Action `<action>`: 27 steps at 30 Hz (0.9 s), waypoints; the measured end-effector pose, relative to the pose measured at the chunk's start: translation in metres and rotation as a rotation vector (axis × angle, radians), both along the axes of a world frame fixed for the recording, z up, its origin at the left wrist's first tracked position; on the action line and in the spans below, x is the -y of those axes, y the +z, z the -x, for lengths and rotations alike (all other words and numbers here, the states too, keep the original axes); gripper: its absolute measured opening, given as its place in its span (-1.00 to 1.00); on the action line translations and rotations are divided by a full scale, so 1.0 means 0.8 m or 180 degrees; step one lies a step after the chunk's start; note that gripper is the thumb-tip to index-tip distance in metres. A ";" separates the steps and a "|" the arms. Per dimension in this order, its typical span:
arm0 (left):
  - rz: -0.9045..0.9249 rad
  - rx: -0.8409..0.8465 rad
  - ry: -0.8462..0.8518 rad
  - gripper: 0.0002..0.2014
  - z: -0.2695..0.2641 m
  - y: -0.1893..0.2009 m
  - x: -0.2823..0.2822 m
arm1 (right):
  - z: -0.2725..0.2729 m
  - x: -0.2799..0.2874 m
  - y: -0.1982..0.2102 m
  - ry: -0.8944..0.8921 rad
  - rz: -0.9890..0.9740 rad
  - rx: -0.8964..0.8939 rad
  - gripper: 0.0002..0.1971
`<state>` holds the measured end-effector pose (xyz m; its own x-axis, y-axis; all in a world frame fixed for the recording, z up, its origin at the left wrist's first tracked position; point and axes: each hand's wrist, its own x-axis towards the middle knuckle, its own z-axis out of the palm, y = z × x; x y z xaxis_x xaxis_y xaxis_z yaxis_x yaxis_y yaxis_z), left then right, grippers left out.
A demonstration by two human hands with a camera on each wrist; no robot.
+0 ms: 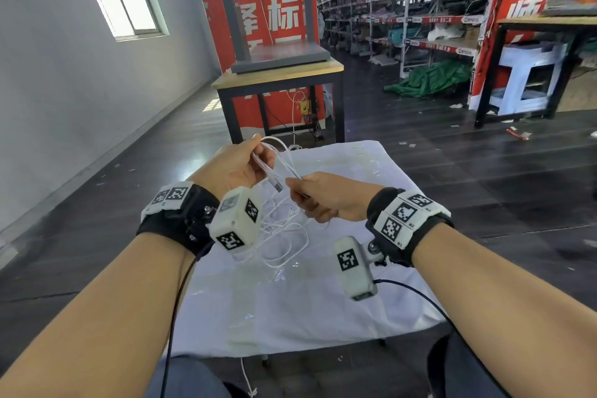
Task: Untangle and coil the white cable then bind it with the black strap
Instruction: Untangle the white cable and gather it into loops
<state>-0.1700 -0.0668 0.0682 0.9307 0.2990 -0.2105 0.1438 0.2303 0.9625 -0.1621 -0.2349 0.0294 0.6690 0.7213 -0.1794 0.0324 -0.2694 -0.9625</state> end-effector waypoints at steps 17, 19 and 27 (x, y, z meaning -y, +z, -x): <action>-0.0307 0.0272 -0.0208 -0.60 0.021 -0.003 0.011 | -0.012 0.017 -0.019 -0.0528 -0.1263 -0.0644 -0.74; -0.0290 0.0300 -0.0112 -0.61 0.022 -0.003 0.011 | -0.015 0.020 -0.021 -0.0618 -0.1425 -0.0674 -0.79; -0.0177 0.0314 0.0081 -0.62 0.021 -0.009 0.010 | -0.019 0.026 -0.023 -0.0681 -0.1609 -0.0776 -0.80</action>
<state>-0.1870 -0.0746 0.0611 0.9381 0.3313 -0.1006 0.0424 0.1784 0.9830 -0.1467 -0.2560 0.0109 0.7915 0.6109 -0.0156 -0.2098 0.2476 -0.9459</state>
